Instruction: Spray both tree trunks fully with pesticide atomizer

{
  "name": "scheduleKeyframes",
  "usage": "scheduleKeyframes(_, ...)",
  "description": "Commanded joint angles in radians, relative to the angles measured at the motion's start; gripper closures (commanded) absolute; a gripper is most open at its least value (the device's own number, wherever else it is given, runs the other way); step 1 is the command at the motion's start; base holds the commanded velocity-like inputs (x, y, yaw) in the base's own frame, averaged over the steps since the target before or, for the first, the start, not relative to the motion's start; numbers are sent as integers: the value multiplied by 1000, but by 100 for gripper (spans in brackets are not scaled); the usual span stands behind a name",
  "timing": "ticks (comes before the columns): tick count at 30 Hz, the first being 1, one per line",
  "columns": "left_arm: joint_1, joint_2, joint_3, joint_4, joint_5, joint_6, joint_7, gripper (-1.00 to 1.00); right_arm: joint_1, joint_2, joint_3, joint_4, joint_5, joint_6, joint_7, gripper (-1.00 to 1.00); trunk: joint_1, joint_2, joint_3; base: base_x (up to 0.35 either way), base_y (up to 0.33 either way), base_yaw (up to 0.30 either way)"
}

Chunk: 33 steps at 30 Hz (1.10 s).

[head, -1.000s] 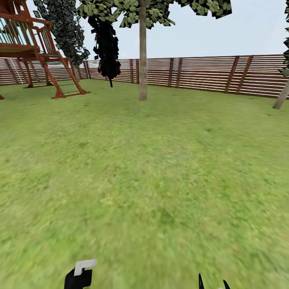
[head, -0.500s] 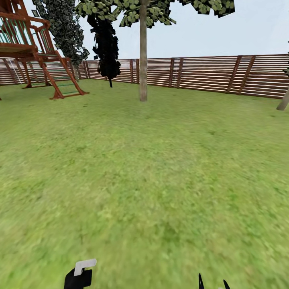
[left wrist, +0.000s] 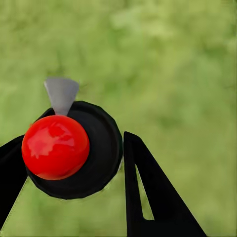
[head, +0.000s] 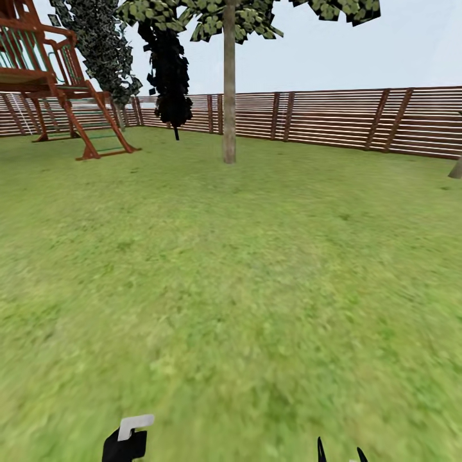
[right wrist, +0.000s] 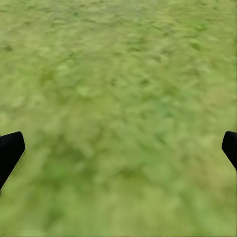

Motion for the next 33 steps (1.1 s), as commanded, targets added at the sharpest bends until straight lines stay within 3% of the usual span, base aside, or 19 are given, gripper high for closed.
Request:
scheduleKeyframes(1, 0, 0, -1, 0, 0, 0, 0, 100, 0, 0, 0, 0, 0, 0, 0, -100, 0, 0, 0, 341, 26, 0)
scheduleKeyframes(26, 0, 0, -1, -2, 0, -1, 1, 100, 0, 1, 1, 0, 0, 0, 1, -100, 0, 0, 0, 341, 39, 0)
scheduleKeyframes(33, 0, -2, -1, 1, 3, -1, 1, 100, 0, 25, -1, -2, -2, 0, 2, -100, 0, 0, 0, 341, 37, 0)
